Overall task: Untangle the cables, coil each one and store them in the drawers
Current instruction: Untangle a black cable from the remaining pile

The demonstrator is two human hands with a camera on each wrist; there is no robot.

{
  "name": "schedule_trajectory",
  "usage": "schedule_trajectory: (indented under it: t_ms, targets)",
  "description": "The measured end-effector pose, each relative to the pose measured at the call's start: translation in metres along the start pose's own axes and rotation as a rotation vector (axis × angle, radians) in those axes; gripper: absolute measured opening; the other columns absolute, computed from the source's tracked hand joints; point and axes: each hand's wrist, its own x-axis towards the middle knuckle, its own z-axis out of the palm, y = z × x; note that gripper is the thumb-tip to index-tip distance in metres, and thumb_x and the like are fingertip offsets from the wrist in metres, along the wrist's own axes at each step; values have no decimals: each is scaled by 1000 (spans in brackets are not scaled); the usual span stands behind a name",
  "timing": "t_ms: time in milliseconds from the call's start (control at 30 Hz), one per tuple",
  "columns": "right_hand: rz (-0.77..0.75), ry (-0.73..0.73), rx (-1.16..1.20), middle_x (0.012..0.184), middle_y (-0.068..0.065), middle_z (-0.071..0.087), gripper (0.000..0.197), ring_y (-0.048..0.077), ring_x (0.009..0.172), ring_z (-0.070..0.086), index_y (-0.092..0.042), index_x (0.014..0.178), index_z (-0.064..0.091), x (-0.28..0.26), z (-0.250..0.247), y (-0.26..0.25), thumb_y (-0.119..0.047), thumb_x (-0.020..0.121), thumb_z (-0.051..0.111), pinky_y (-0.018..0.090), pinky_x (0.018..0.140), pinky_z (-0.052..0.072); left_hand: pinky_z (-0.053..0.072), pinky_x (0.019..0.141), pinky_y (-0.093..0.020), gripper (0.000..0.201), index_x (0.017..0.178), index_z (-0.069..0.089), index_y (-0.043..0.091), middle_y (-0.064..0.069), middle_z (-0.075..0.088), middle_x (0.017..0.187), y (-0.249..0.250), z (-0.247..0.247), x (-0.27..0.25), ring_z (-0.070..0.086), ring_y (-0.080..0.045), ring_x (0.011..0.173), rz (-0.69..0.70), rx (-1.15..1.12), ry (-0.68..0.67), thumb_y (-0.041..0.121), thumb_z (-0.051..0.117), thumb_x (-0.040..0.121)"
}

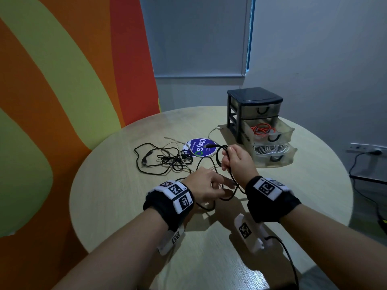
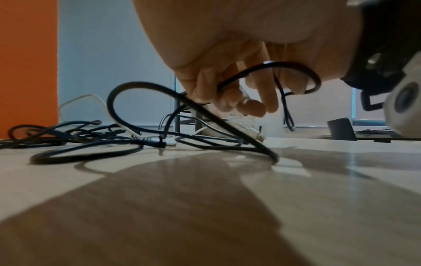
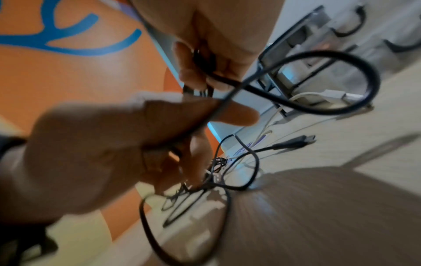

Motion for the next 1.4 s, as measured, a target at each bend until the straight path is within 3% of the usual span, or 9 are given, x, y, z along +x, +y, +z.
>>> schedule_trajectory:
  t_ms: [133,300,533,733,833,967,1067,1200,1400]
  targets:
    - [208,-121,238,43,-6,36,35,14,45,42,-13,70,39,6,-7,-7,-10,102,26,24,46,26,44,56,-36,18,63,62,38,5,49,48,5,1,0,43,-10,49,51,-11,17,40,50,77]
    - [270,-97,416,42,-8,44,34,16,50,47,-14,73,41,14,-21,-16,-16,103,26,25,51,32,44,53,-31,51,74,75,20,2,64,58,2,3,1,52,-11,52,-4,66,-18,66,53,74]
    - [266,-124,369,42,-8,34,31,13,45,37,-12,75,49,14,-38,-27,-28,100,40,21,50,35,38,60,-26,32,64,61,20,4,58,66,-1,3,6,54,-15,68,-207,315,-51,45,62,84]
    - [243,-150,221,38,-10,28,35,7,34,29,-15,65,44,12,-44,-24,-33,94,52,20,45,29,46,69,-30,32,97,62,10,-7,66,93,-4,-2,9,61,-25,86,-504,450,283,36,42,94]
    - [216,-3,165,38,-11,31,40,8,36,29,-18,60,39,17,-51,-19,-31,97,48,20,42,27,38,66,-30,32,106,54,6,-11,66,97,-3,-6,9,62,-29,90,-650,390,424,31,34,99]
    - [177,266,92,44,-6,37,46,14,45,34,-19,53,39,24,-65,-11,-31,97,48,27,56,33,36,67,-32,30,116,41,4,-15,66,103,2,-10,10,63,-32,96,-771,278,514,26,27,102]
    - [187,364,63,51,1,39,47,16,51,37,-17,54,37,27,-74,-4,-32,97,46,34,67,37,36,66,-33,27,116,37,4,-17,67,102,8,-12,7,63,-34,95,-765,221,554,23,26,102]
    - [193,226,226,36,-10,39,40,2,35,36,-14,62,43,23,-70,-4,-22,101,38,19,48,33,41,64,-34,23,120,35,10,-15,66,96,8,-12,7,62,-33,86,-679,207,562,14,34,97]
    - [224,22,345,57,2,35,32,10,48,33,-9,75,47,16,-56,-16,-12,102,31,11,40,32,50,76,-40,28,98,55,13,-5,52,104,6,-6,1,54,-25,89,-197,87,466,-6,41,83]
